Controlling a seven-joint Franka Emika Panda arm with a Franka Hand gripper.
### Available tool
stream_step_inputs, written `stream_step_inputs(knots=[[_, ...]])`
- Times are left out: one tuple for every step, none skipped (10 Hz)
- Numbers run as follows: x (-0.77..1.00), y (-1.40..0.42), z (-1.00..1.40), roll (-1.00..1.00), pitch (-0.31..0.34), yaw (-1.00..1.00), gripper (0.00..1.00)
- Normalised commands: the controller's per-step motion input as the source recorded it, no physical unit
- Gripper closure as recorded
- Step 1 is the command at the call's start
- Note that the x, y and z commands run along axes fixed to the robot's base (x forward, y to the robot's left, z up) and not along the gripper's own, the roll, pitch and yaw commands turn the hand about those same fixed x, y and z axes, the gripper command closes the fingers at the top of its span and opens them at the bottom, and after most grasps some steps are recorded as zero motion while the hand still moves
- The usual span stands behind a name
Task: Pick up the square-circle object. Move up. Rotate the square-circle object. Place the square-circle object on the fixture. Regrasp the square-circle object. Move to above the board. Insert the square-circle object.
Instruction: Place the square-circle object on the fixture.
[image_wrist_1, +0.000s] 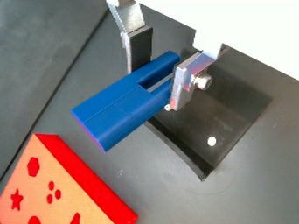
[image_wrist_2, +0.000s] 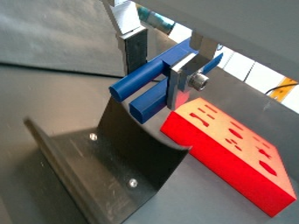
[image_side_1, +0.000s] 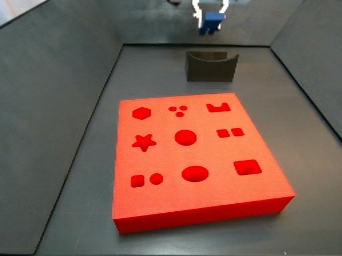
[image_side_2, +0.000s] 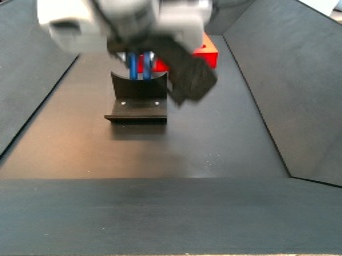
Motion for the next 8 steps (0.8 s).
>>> stream_step_inputs(knots=[[0.15,0.10,-1.00,-0.76,0.026,-0.17,1.00],[0.16,0.10,-1.00,-0.65,0.017,-0.16,1.00],[0.17,0.11,-1.00,-0.45,0.009,-0.13,1.00],[0.18,0.12,-1.00,-0.30,0.009,-0.12,1.00],[0.19,0.11,-1.00,-0.20,0.011,-0.10,1.00],[0.19,0.12,-1.00,-0.19,0.005,-0.09,1.00],[0.15,0.10,-0.79,-0.17,0.006,-0.08,1.00],[0.12,0.08,-0.58,-0.15,0.009,-0.07,1.00]])
